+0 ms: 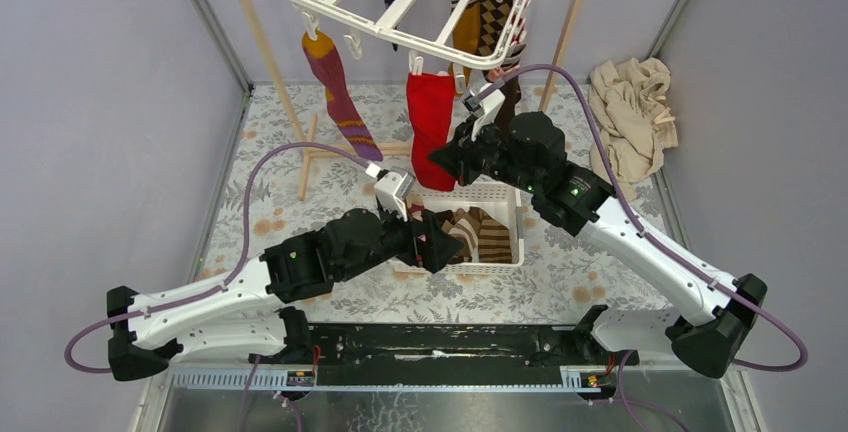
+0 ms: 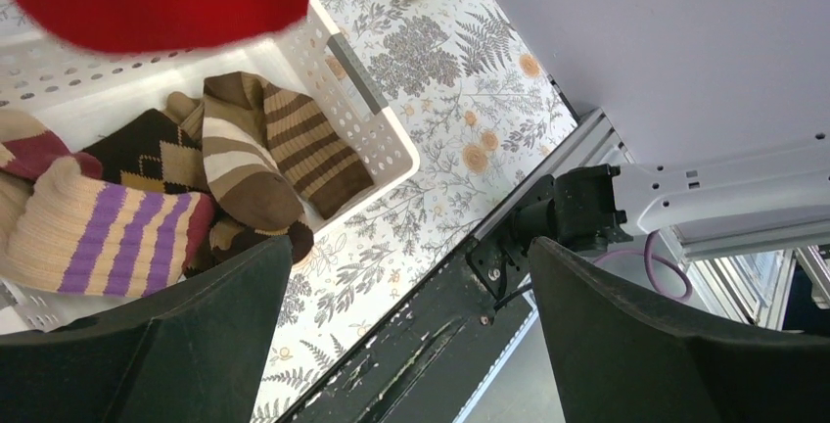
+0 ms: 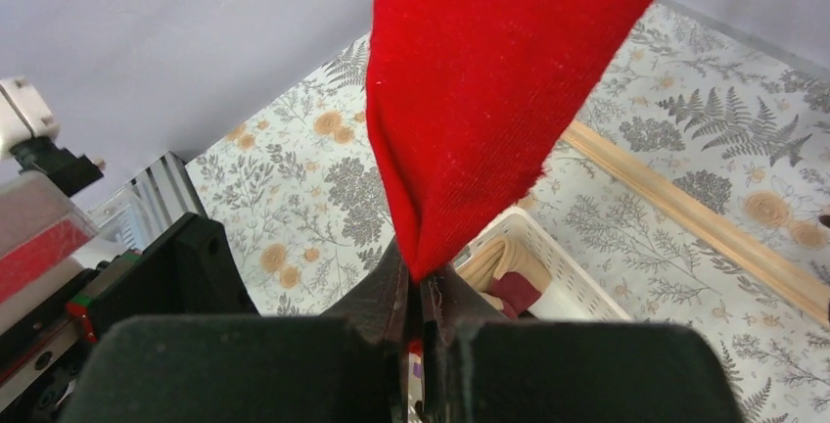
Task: Remove the socks clipped to the hanger
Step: Remove the sock from the hanger.
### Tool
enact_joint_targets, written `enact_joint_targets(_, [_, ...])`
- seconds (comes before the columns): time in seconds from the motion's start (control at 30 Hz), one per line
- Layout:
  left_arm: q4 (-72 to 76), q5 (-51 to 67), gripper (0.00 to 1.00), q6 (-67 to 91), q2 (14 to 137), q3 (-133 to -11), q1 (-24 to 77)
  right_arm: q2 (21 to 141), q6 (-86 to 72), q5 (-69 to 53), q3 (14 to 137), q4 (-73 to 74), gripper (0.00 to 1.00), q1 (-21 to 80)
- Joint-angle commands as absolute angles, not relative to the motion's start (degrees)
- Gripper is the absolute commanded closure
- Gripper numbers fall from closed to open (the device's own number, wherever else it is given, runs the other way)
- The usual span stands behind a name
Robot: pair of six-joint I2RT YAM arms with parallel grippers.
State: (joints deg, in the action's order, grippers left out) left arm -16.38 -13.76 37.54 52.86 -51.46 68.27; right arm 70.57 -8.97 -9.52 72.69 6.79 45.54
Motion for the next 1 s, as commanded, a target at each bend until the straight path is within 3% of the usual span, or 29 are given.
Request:
enact_joint_targets(0.0, [-14.7,-17.4,0.02,35.4,54.6,-55.7,68.7,68.1,-10.7,-13.2,71.9,3.5,1.0,44.5])
enact_joint_targets(0.23, [-15.2,-17.8,0.02,34.6,55.3,-57.0,66.8,68.1,-11.4,-14.6,72.0,4.6,1.0,43.6])
enact_joint_targets(0.47, [-12.4,-10.3,0.02,35.1,55.1,-55.7,58.8,67.4,-12.1,-15.6,71.7,5.2,1.0,42.6])
enact_joint_targets(0.97, [-7.6,-2.4,0.02,36.0,59.0,-55.8,51.7,65.4,-13.5,-19.5,69.9,5.8,1.0,37.0])
